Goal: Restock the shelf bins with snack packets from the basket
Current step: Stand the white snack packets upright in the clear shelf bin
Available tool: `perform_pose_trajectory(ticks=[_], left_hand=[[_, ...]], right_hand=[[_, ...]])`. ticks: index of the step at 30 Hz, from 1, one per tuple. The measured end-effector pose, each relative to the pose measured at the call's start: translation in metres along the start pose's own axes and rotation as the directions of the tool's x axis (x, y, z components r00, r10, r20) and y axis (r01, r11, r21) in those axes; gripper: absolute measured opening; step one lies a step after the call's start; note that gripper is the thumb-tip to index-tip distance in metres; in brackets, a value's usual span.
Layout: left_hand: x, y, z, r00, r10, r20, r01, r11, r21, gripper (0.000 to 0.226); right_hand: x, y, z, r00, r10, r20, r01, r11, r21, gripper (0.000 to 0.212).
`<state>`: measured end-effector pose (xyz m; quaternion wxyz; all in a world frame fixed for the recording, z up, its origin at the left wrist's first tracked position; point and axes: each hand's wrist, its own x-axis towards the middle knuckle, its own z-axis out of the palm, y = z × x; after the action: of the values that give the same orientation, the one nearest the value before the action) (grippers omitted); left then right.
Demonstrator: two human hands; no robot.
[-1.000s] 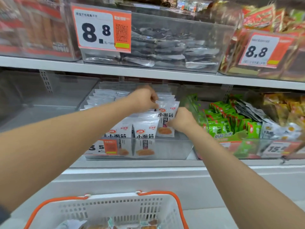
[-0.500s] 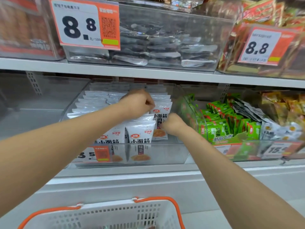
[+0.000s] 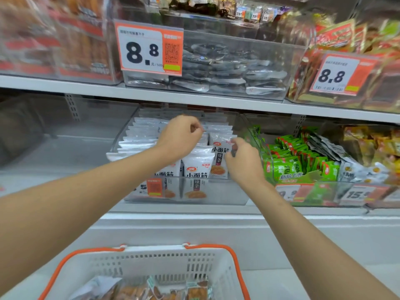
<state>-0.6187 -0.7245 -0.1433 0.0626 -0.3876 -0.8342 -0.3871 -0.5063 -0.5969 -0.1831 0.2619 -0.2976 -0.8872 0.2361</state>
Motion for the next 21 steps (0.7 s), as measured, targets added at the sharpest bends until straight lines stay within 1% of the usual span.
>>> perform_pose_trajectory(ticks=[1, 3, 4, 5, 6, 8, 10, 11, 13, 15, 16, 17, 18, 20, 21], left_hand=[[-0.012, 0.002, -0.005, 0.999, 0.003, -0.044, -0.004, 1.0, -0.004, 0.019], [-0.038, 0.004, -0.013, 0.992, 0.019, -0.121, -0.019, 1.0, 0.004, 0.018], [-0.053, 0.004, -0.017, 0.989, 0.022, -0.144, -0.022, 1.0, 0.003, 0.017], [-0.069, 0.003, -0.02, 0.988, 0.022, -0.152, -0.023, 1.0, -0.002, 0.016], [-0.087, 0.0, -0.022, 0.99, 0.013, -0.141, -0.016, 1.0, -0.022, 0.016], [-0.124, -0.011, -0.024, 0.998, -0.03, -0.058, 0.026, 0.997, -0.072, 0.014], [-0.163, -0.032, -0.021, 0.991, -0.117, 0.061, 0.12, 0.992, -0.046, 0.013], [-0.181, -0.044, -0.019, 0.976, -0.179, 0.127, 0.184, 0.983, -0.025, 0.014], [-0.21, -0.074, -0.014, 0.908, -0.315, 0.277, 0.333, 0.943, -0.02, 0.017], [-0.23, -0.109, -0.008, 0.798, -0.437, 0.415, 0.483, 0.876, -0.004, 0.023], [-0.24, -0.127, -0.006, 0.733, -0.489, 0.472, 0.538, 0.842, 0.036, 0.024], [-0.249, -0.147, -0.004, 0.671, -0.527, 0.521, 0.56, 0.821, 0.109, 0.024], [-0.261, -0.166, -0.003, 0.625, -0.553, 0.551, 0.55, 0.813, 0.191, 0.027], [-0.285, -0.207, 0.005, 0.535, -0.595, 0.6, 0.488, 0.797, 0.356, 0.03], [-0.298, -0.224, 0.009, 0.484, -0.608, 0.63, 0.447, 0.79, 0.419, 0.026]], right_hand=[[-0.012, -0.004, -0.001, 0.995, -0.053, -0.081, 0.056, 0.998, 0.037, 0.029], [-0.04, -0.017, -0.002, 0.963, -0.136, -0.232, 0.166, 0.979, 0.117, 0.017], [-0.055, -0.024, -0.002, 0.945, -0.171, -0.278, 0.219, 0.964, 0.153, 0.013], [-0.071, -0.03, 0.001, 0.935, -0.201, -0.293, 0.261, 0.948, 0.184, 0.013], [-0.087, -0.035, 0.006, 0.936, -0.224, -0.273, 0.284, 0.937, 0.204, 0.013], [-0.115, -0.04, 0.022, 0.953, -0.262, -0.149, 0.29, 0.934, 0.207, 0.011], [-0.14, -0.041, 0.046, 0.956, -0.283, 0.075, 0.269, 0.951, 0.151, 0.007], [-0.151, -0.039, 0.058, 0.935, -0.282, 0.214, 0.263, 0.958, 0.112, 0.005], [-0.172, -0.03, 0.082, 0.844, -0.283, 0.456, 0.283, 0.957, 0.07, 0.007], [-0.189, -0.018, 0.103, 0.717, -0.277, 0.64, 0.344, 0.939, 0.022, 0.012], [-0.196, -0.012, 0.112, 0.649, -0.261, 0.714, 0.386, 0.922, -0.014, 0.014], [-0.202, -0.006, 0.12, 0.589, -0.233, 0.774, 0.422, 0.905, -0.049, 0.014], [-0.207, 0.0, 0.127, 0.54, -0.198, 0.818, 0.445, 0.892, -0.078, 0.014], [-0.218, 0.01, 0.141, 0.467, -0.131, 0.874, 0.465, 0.878, -0.117, 0.013], [-0.224, 0.014, 0.148, 0.434, -0.099, 0.896, 0.47, 0.873, -0.132, 0.013]])
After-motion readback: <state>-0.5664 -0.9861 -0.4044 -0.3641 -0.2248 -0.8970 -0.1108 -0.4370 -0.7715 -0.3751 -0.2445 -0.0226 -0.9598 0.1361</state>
